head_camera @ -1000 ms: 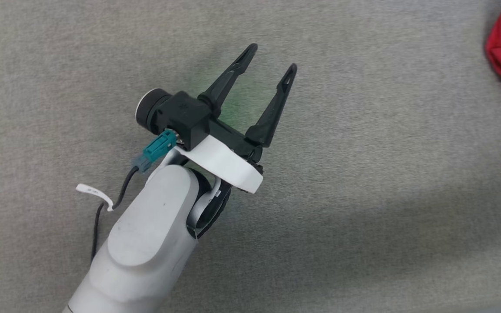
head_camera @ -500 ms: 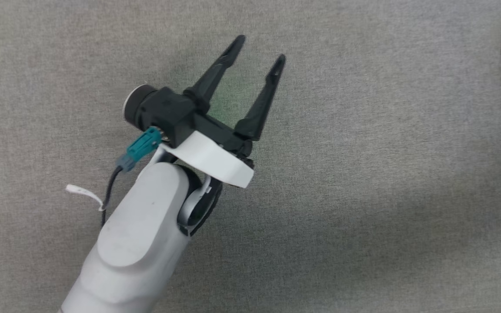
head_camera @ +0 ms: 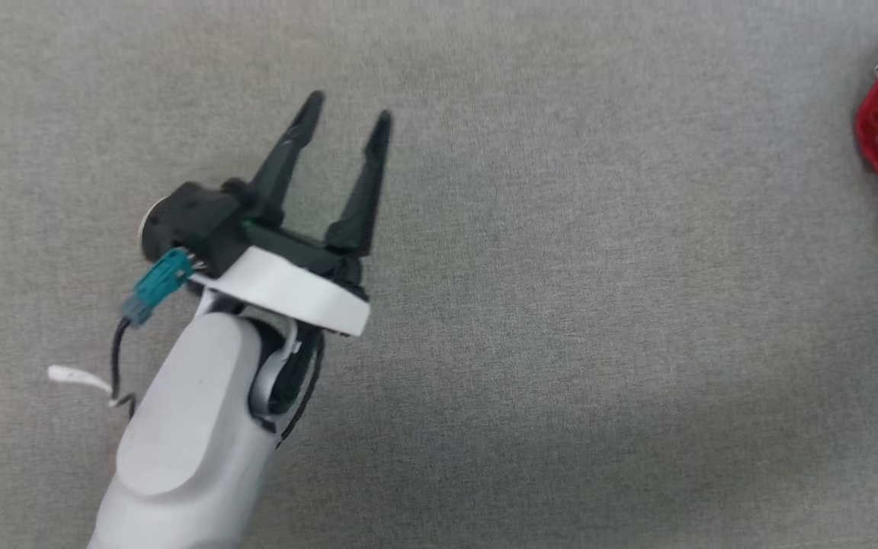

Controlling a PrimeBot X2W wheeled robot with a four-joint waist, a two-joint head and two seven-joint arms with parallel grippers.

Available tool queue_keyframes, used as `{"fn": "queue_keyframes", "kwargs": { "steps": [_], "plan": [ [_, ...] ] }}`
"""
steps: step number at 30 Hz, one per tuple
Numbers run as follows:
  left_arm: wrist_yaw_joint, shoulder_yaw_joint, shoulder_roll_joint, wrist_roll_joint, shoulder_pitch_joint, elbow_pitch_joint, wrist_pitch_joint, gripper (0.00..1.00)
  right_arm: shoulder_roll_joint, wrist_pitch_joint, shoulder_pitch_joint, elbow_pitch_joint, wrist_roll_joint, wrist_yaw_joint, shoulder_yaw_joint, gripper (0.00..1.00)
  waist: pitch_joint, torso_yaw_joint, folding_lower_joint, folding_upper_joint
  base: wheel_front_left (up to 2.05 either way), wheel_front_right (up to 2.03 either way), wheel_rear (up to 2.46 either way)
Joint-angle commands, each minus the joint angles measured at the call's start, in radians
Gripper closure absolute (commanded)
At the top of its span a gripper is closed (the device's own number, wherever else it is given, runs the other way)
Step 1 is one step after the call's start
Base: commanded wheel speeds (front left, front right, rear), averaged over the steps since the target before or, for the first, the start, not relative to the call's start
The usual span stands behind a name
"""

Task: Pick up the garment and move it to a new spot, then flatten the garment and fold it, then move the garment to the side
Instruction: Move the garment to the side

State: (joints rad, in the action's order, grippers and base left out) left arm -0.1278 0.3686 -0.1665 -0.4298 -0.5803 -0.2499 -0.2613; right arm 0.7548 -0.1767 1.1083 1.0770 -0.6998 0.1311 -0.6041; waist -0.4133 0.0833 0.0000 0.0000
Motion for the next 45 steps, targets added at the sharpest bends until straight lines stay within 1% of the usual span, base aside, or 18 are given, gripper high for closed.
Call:
{"fn": "queue_keyframes", "kwargs": {
  "steps": [1,5,9,11,16,19,20,22,27,28,31,37,42,45],
  "plan": [
    [-0.003,-0.016,-0.006,0.008,0.022,0.004,-0.005,0.00,-0.001,-0.022,-0.021,-0.015,-0.009,-0.001,0.000,0.00,0.022,-0.005,0.0000,0.0000,0.00,0.00,0.00],
    [-0.003,-0.062,-0.007,0.003,0.070,0.012,-0.005,0.00,-0.024,-0.068,-0.086,-0.063,-0.037,-0.001,0.007,0.00,0.064,-0.017,0.0000,0.0000,0.00,0.00,0.00],
    [-0.003,-0.107,-0.018,-0.001,0.126,0.026,-0.005,0.00,-0.029,-0.085,-0.160,-0.122,-0.039,-0.001,0.018,0.00,0.102,-0.031,0.0000,0.0000,0.00,0.00,0.00],
    [-0.003,-0.130,-0.028,0.014,0.154,0.031,-0.005,0.00,-0.038,-0.089,-0.200,-0.157,-0.052,-0.001,0.044,0.00,0.118,-0.037,0.0000,0.0000,0.00,0.00,0.00],
    [-0.003,-0.193,-0.040,0.041,0.229,0.054,-0.005,0.00,-0.045,-0.088,-0.317,-0.286,-0.006,-0.001,0.162,0.00,0.158,-0.054,0.0000,0.0000,0.00,0.00,0.00],
    [-0.003,-0.228,-0.041,0.050,0.280,0.072,-0.005,0.00,-0.065,-0.088,-0.405,-0.365,0.034,-0.001,0.257,0.00,0.184,-0.068,0.0000,0.0000,0.00,0.00,0.00],
    [-0.003,-0.228,-0.041,0.050,0.280,0.072,-0.005,0.00,-0.065,-0.088,-0.405,-0.365,0.034,-0.001,0.257,0.00,0.184,-0.068,0.0000,0.0000,0.00,0.00,0.00],
    [-0.003,-0.256,-0.048,0.061,0.312,0.084,-0.005,0.00,-0.082,-0.088,-0.473,-0.421,0.070,-0.001,0.321,0.00,0.202,-0.078,0.0000,0.0000,0.00,0.00,0.00],
    [-0.003,-0.324,-0.042,0.076,0.396,0.121,-0.005,0.00,-0.157,-0.088,-0.649,-0.558,0.164,-0.001,0.481,0.00,0.242,-0.101,0.0000,0.0000,0.00,0.00,0.00],
    [-0.003,-0.350,-0.037,0.089,0.436,0.136,-0.005,0.00,-0.196,-0.088,-0.715,-0.611,0.194,-0.001,0.531,0.00,0.256,-0.107,0.0000,0.0000,0.00,0.00,0.00],
    [-0.003,-0.388,-0.023,0.103,0.485,0.162,-0.005,0.00,-0.252,-0.088,-0.804,-0.696,0.232,-0.001,0.591,0.00,0.277,-0.115,0.0000,0.0000,0.00,0.00,0.00],
    [-0.003,-0.448,0.007,0.123,0.581,0.187,-0.005,0.00,-0.343,-0.088,-0.943,-0.802,0.287,-0.001,0.664,0.00,0.320,-0.133,0.0000,0.0000,0.00,0.00,0.00],
    [-0.003,-0.487,0.031,0.133,0.651,0.203,-0.005,0.00,-0.416,-0.088,-1.032,-0.859,0.308,-0.001,0.698,0.00,0.349,-0.142,0.0000,0.0000,0.00,0.00,0.00],
    [-0.003,-0.499,0.044,0.136,0.685,0.210,-0.005,0.00,-0.445,-0.088,-1.072,-0.880,0.329,-0.001,0.701,0.00,0.364,-0.146,0.0000,0.0000,0.00,0.00,0.00]
  ]
}}
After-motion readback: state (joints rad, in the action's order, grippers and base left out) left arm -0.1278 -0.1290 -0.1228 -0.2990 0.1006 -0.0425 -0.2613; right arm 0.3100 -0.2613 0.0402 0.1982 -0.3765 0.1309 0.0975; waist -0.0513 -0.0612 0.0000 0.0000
